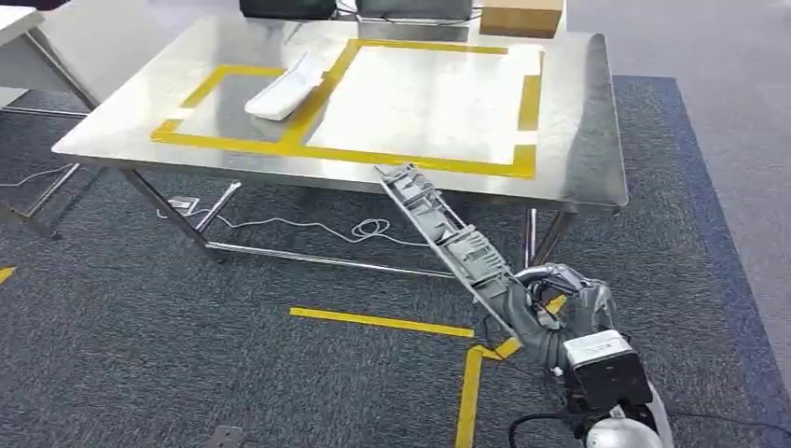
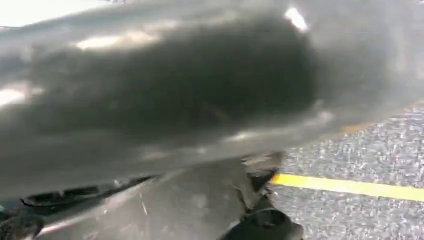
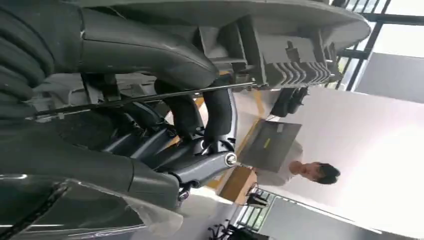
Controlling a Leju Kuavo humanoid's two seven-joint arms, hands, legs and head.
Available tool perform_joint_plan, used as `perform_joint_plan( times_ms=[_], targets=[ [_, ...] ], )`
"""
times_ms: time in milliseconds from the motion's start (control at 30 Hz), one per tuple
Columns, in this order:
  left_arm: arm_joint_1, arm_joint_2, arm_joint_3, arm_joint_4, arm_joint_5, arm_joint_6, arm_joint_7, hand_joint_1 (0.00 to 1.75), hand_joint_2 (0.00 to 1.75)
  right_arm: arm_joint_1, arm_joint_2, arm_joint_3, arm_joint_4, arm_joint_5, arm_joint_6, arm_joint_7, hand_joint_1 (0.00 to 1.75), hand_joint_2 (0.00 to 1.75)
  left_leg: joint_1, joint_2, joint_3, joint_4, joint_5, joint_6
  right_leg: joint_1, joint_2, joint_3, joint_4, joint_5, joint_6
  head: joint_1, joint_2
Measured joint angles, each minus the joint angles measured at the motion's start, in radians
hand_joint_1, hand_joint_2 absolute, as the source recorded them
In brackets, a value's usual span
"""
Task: Take the parts from the cabinet and place them on the table.
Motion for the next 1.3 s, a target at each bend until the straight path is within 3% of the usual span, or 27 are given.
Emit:
perform_joint_plan(
  times_ms=[33,67,100,167,200,333,400,467,533,600,633,667,700,733,833,867,933,967,1033,1067,1100,1133,1167,1200,1233,1267,1300],
  targets=[
    [0.003,0.000,0.000,0.000,0.000,0.000,0.000,0.00,0.00,0.001,0.000,0.000,0.000,0.000,0.000,0.000,1.75,1.75,0.000,0.000,-0.047,0.064,-0.012,0.001,0.002,0.004,0.009,0.000,-0.008,-0.002,-0.001,0.000],
    [0.007,0.000,0.000,0.000,0.000,0.000,0.000,0.00,0.00,0.002,0.000,0.000,0.000,0.000,0.000,0.000,1.75,1.75,-0.001,-0.001,-0.076,0.082,0.005,0.005,0.003,0.009,0.022,0.000,-0.018,-0.002,0.000,0.000],
    [0.009,0.000,0.000,0.000,0.000,0.000,0.000,0.00,0.00,0.004,0.000,0.000,0.000,0.000,0.000,0.001,1.75,1.75,-0.003,-0.002,-0.080,0.056,0.052,0.011,0.004,0.013,0.037,0.000,-0.030,0.000,0.000,0.000],
    [0.010,0.002,0.000,0.000,0.000,0.000,0.000,0.00,0.00,0.006,0.000,-0.001,0.000,0.000,0.000,0.001,1.75,1.75,-0.013,-0.005,-0.043,-0.105,0.190,0.032,0.005,0.018,0.071,-0.002,-0.054,0.003,-0.001,0.000],
    [0.012,0.003,0.001,0.000,0.000,0.000,0.000,0.00,0.00,0.005,0.000,-0.001,0.000,0.000,0.000,0.000,1.75,1.75,-0.022,-0.010,-0.026,-0.171,0.226,0.045,0.005,0.020,0.082,-0.003,-0.066,0.003,-0.001,0.000],
    [0.011,0.008,0.002,0.000,-0.001,0.000,0.000,0.00,0.00,0.005,-0.001,-0.003,-0.001,0.003,-0.003,-0.004,1.75,1.75,-0.030,-0.005,0.017,-0.233,0.163,0.068,0.005,0.018,0.104,-0.026,-0.065,0.031,-0.007,0.000],
    [0.013,0.006,0.002,0.000,-0.002,0.001,0.000,0.00,0.00,0.006,-0.002,-0.003,-0.005,0.004,-0.003,-0.003,1.75,1.75,-0.020,-0.011,0.057,-0.268,0.161,0.067,0.006,0.010,0.095,-0.002,-0.064,0.036,-0.004,0.000],
    [0.013,0.005,0.002,0.000,-0.002,0.000,-0.001,0.00,0.00,-0.001,-0.003,-0.003,-0.005,0.003,-0.003,-0.005,1.75,1.75,-0.019,-0.014,0.086,-0.289,0.152,0.071,0.008,0.010,0.015,0.128,-0.080,0.032,0.002,0.000],
    [0.014,0.004,0.002,0.000,-0.002,0.000,-0.001,0.00,0.00,-0.002,-0.004,-0.003,-0.005,0.006,-0.006,-0.008,1.75,1.75,-0.019,-0.013,0.108,-0.293,0.132,0.069,0.008,0.010,-0.086,0.242,-0.141,0.038,0.002,0.000],
    [0.018,0.004,0.002,0.000,-0.002,0.000,-0.001,0.00,0.00,-0.003,-0.010,-0.003,-0.005,0.022,-0.009,-0.008,1.75,1.75,-0.018,-0.015,0.142,-0.293,0.106,0.066,0.005,0.009,-0.132,0.236,-0.155,0.044,0.002,0.000],
    [0.019,0.004,0.002,0.000,-0.002,0.000,-0.001,0.00,0.00,-0.003,-0.016,-0.003,-0.007,0.029,-0.011,-0.006,1.75,1.75,-0.017,-0.016,0.162,-0.293,0.093,0.063,0.003,0.009,-0.134,0.191,-0.125,0.050,0.002,0.000],
    [0.019,0.004,0.002,0.000,-0.002,0.000,-0.001,0.00,0.00,-0.006,-0.023,-0.004,-0.012,0.035,-0.014,-0.003,1.75,1.75,-0.016,-0.017,0.185,-0.293,0.077,0.060,-0.001,0.007,-0.126,0.119,-0.064,0.056,0.003,0.000],
    [0.019,0.004,0.002,0.000,-0.002,-0.001,-0.001,0.00,0.00,-0.010,-0.032,-0.006,-0.019,0.038,-0.016,0.000,1.75,1.75,-0.015,-0.017,0.207,-0.292,0.059,0.055,-0.006,0.002,-0.121,0.039,0.039,0.057,0.003,0.000],
    [0.020,0.005,0.003,0.000,-0.002,-0.001,-0.001,0.00,0.00,-0.017,-0.040,-0.010,-0.023,0.038,-0.019,0.002,1.75,1.75,-0.018,-0.015,0.223,-0.288,0.044,0.049,0.000,-0.013,-0.130,0.031,0.090,0.052,0.000,0.000],
    [0.016,0.006,0.003,0.000,-0.002,-0.003,-0.001,0.00,0.00,-0.044,-0.050,-0.019,-0.052,0.043,-0.026,0.012,1.75,1.75,-0.015,-0.010,0.230,-0.289,0.031,0.033,0.011,-0.004,-0.106,0.025,0.072,0.019,0.000,0.000],
    [0.012,0.004,0.003,0.000,-0.003,-0.004,-0.001,0.00,0.00,-0.051,-0.052,-0.019,-0.060,0.045,-0.026,0.015,1.75,1.75,-0.015,-0.010,0.221,-0.267,0.046,0.026,0.008,0.000,-0.096,0.023,0.070,0.014,0.000,0.000],
    [0.007,0.004,0.003,0.000,-0.003,-0.005,-0.002,0.00,0.00,-0.057,-0.054,-0.021,-0.066,0.053,-0.026,0.018,1.75,1.75,-0.012,-0.012,0.123,-0.103,0.102,0.015,0.003,-0.003,-0.065,0.002,0.057,0.000,-0.005,0.000],
    [0.007,0.004,0.003,0.000,-0.003,-0.006,-0.002,0.00,0.00,-0.060,-0.055,-0.022,-0.067,0.054,-0.026,0.019,1.75,1.75,-0.011,-0.012,0.070,-0.032,0.091,0.012,0.003,-0.003,-0.055,-0.002,0.051,-0.004,-0.005,0.000],
    [0.011,0.004,0.003,0.000,-0.003,-0.006,-0.002,0.00,0.00,-0.061,-0.056,-0.024,-0.068,0.055,-0.026,0.021,1.75,1.75,-0.009,-0.012,-0.012,0.048,-0.003,0.010,0.003,0.002,-0.031,-0.002,0.030,-0.005,-0.005,0.000],
    [0.014,0.004,0.003,0.000,-0.003,-0.007,-0.002,0.00,0.00,-0.061,-0.058,-0.027,-0.068,0.055,-0.027,0.021,1.75,1.75,-0.009,-0.012,-0.037,0.054,-0.042,0.009,0.003,0.006,-0.016,-0.002,0.018,-0.005,-0.006,0.000],
    [0.015,0.004,0.003,0.000,-0.003,-0.007,-0.002,0.00,0.00,-0.061,-0.059,-0.030,-0.069,0.055,-0.026,0.021,1.75,1.75,-0.009,-0.012,-0.050,0.039,-0.050,0.010,0.003,0.010,0.000,-0.002,0.007,-0.004,-0.006,0.000],
    [0.015,0.004,0.003,0.000,-0.003,-0.007,-0.002,0.00,0.00,-0.061,-0.060,-0.031,-0.070,0.055,-0.027,0.021,1.75,1.75,-0.009,-0.012,-0.049,-0.003,-0.028,0.014,0.003,0.012,0.018,-0.002,-0.005,-0.002,-0.005,0.000],
    [0.015,0.004,0.003,0.000,-0.003,-0.008,-0.002,0.00,0.00,-0.062,-0.060,-0.031,-0.070,0.056,-0.026,0.022,1.75,1.75,-0.009,-0.012,-0.038,-0.065,0.023,0.019,0.003,0.013,0.035,-0.003,-0.018,-0.001,-0.006,0.000],
    [0.015,0.005,0.004,0.000,-0.003,-0.008,-0.002,0.00,0.00,-0.062,-0.060,-0.031,-0.070,0.056,-0.027,0.023,1.75,1.75,-0.011,-0.012,-0.026,-0.138,0.099,0.025,0.003,0.013,0.050,-0.003,-0.028,0.004,-0.006,0.000],
    [0.017,0.005,0.004,0.000,-0.003,-0.008,-0.003,0.00,0.00,-0.063,-0.062,-0.031,-0.069,0.057,-0.027,0.027,1.75,1.75,-0.013,-0.012,-0.021,-0.208,0.207,0.034,0.004,0.013,0.046,-0.005,-0.038,0.010,-0.007,0.000],
    [0.017,0.007,0.005,0.000,-0.003,-0.008,-0.007,0.00,0.00,-0.066,-0.063,-0.032,-0.067,0.058,-0.029,0.031,1.75,1.75,-0.018,-0.014,-0.031,-0.206,0.181,0.035,0.007,0.021,0.063,0.004,-0.048,0.019,-0.007,0.000],
    [0.019,0.006,0.005,0.000,-0.003,-0.010,-0.013,0.00,0.00,-0.070,-0.065,-0.033,-0.068,0.059,-0.032,0.034,1.75,1.75,-0.019,-0.015,-0.024,-0.203,0.193,0.036,0.007,0.018,0.051,0.004,-0.061,0.025,-0.006,0.000]
  ],
)
